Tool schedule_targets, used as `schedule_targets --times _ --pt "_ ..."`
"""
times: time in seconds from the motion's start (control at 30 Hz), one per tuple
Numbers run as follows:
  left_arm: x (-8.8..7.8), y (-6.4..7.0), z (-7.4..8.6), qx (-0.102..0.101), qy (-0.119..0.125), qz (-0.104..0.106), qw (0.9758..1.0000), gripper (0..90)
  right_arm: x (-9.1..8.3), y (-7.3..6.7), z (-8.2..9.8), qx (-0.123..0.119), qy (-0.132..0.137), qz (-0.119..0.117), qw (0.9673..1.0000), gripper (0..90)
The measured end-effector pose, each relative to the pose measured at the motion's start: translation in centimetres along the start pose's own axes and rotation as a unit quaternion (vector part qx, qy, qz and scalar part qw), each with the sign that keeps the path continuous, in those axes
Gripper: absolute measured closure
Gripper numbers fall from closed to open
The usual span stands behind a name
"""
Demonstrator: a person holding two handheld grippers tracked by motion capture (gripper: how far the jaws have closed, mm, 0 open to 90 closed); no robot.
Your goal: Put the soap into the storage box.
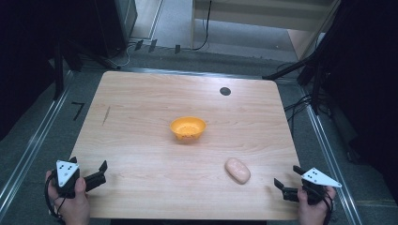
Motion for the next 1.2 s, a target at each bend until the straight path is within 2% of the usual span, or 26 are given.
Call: schedule_targets --times 0.13,0.27,0.33,0.43,0.47,0.5,0.6,0.73,0.83,0.93,1.0,1.03,1.2 --pt "0.0 0.0 0.0 0.000 -0.001 -0.001 1.0000 0.0 0.1 -0.2 0.1 -0.008 -0.009 -0.001 0.9999 6.8" --pt "0.2 0.2 0.0 0.004 -0.004 0.007 1.0000 0.0 0.1 -0.3 0.2 -0.018 -0.016 0.013 0.9996 9.0" --pt "0.1 0.2 0.0 0.007 0.001 0.003 1.0000 0.0 0.1 -0.3 0.2 -0.017 -0.020 0.018 0.9995 13.5" --pt "0.1 0.2 0.0 0.009 -0.001 0.002 1.0000 0.0 0.0 -0.3 0.2 -0.008 -0.013 0.023 0.9996 13.5" --pt "0.1 0.3 0.0 0.009 0.000 0.006 0.9999 0.0 0.0 -0.3 0.1 0.005 -0.005 0.022 0.9997 13.5" --pt "0.1 0.2 0.0 0.009 0.002 0.005 0.9999 0.0 0.0 -0.3 0.0 0.007 -0.007 0.021 0.9997 13.5" --pt "0.1 0.2 0.0 0.010 0.001 -0.002 0.9999 0.0 0.2 -0.8 -0.3 -0.008 -0.013 0.015 0.9998 13.5" --pt "-0.1 0.0 -0.1 0.005 0.016 -0.029 0.9994 0.0 0.1 -1.4 -0.7 -0.014 -0.015 0.001 0.9998 13.5" --pt "-0.1 0.0 -0.1 0.004 0.018 -0.030 0.9994 0.0 0.2 -1.5 -0.7 -0.014 -0.027 -0.001 0.9995 13.5" --pt "-0.1 0.1 -0.1 0.010 0.015 -0.024 0.9995 0.0 0.3 -1.5 -0.7 -0.003 -0.047 -0.002 0.9989 13.9" --pt "0.0 0.2 -0.1 0.016 0.011 -0.021 0.9996 0.0 0.3 -1.5 -0.7 -0.001 -0.051 -0.002 0.9987 13.9" --pt "0.1 0.3 -0.1 0.021 0.007 -0.018 0.9996 0.0 0.4 -1.6 -0.8 -0.005 -0.057 -0.003 0.9984 13.9" --pt "0.2 0.3 -0.1 0.018 0.005 -0.017 0.9997 0.0 0.8 -2.0 -1.1 -0.026 -0.075 -0.008 0.9968 14.1"
Point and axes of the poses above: each handheld gripper's, and its own axes: x roughly forward along the jaws, z roughly out of its underside, y roughly to its right, the point moved 5 cm from there along x, roughly forward along the jaws, and after that the axes turned 13 degrees about y, right-handed, at the moved point
